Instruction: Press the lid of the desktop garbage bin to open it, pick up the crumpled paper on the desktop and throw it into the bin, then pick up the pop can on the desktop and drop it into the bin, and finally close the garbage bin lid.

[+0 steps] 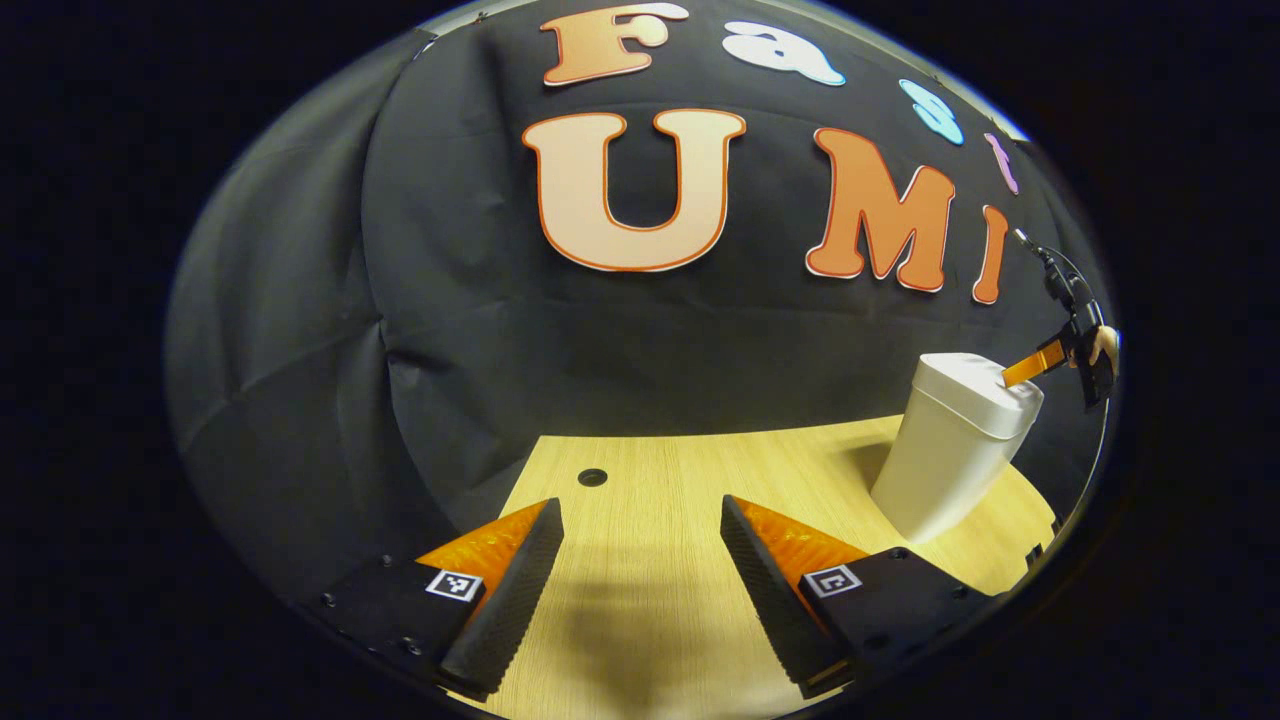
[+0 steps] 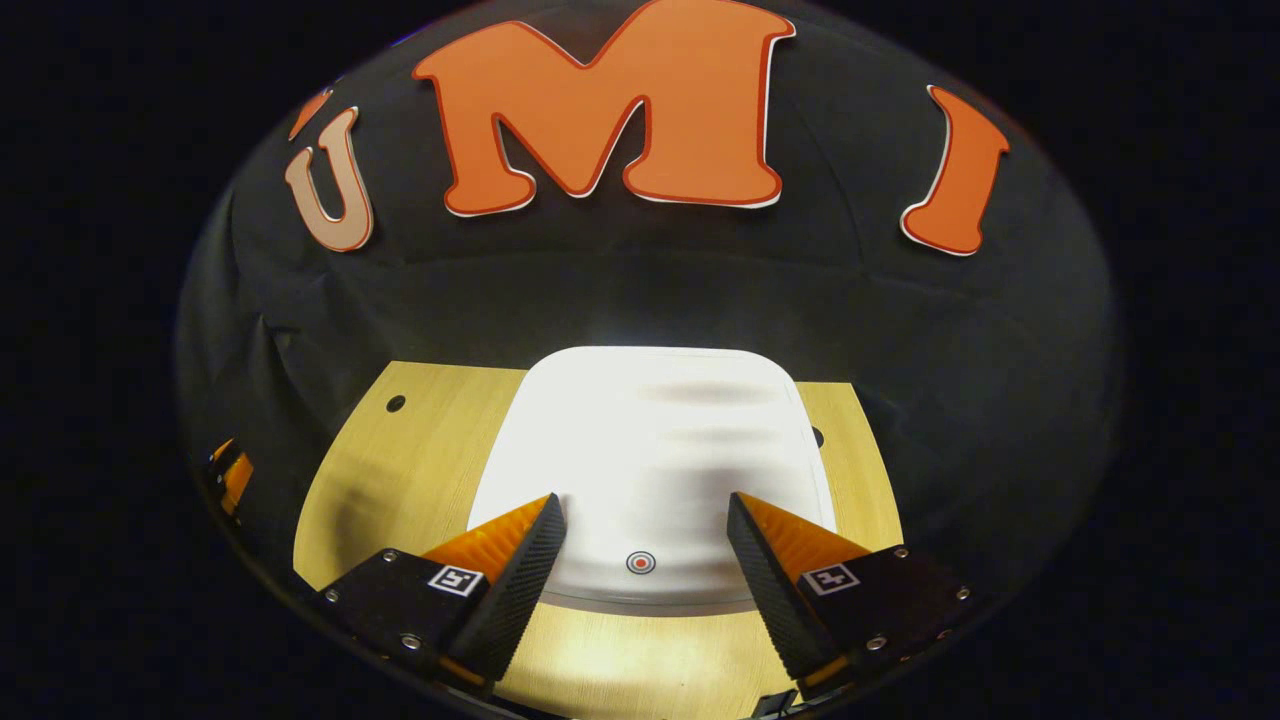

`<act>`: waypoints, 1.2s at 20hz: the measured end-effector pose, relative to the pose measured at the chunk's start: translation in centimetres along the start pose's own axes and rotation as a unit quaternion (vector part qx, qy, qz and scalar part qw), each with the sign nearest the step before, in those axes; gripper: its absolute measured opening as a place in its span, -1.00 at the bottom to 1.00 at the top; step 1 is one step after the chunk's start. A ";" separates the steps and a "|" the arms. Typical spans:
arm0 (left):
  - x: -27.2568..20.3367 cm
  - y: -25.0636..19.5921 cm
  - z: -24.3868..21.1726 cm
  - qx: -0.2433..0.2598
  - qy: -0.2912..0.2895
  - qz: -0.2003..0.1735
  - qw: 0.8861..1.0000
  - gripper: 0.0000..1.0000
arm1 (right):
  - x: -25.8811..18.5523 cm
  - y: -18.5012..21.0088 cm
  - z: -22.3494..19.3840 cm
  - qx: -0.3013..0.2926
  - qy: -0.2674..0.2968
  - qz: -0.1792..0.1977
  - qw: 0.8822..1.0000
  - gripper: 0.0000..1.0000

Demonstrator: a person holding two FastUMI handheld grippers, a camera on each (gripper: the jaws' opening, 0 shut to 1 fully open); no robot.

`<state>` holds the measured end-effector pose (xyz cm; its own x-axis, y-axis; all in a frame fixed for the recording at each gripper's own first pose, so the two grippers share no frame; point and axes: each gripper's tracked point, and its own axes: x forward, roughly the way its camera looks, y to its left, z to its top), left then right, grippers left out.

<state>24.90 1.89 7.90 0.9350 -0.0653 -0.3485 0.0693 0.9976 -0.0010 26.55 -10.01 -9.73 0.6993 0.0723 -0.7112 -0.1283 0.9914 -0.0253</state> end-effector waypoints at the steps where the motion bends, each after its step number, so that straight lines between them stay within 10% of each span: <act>1: -0.1 -0.2 0.5 -0.001 -0.005 -0.001 1.000 1.00 | 0.0 -0.1 0.1 0.008 -0.001 -0.006 1.000 0.99; 14: -1.6 -1.9 5.3 0.001 -0.057 0.000 0.998 1.00 | -8.7 0.5 5.4 0.024 -0.194 -0.053 0.979 0.98; 24: -2.3 -2.7 7.3 0.000 -0.097 -0.005 0.995 1.00 | -16.3 2.9 0.4 0.056 -0.297 -0.065 0.951 0.97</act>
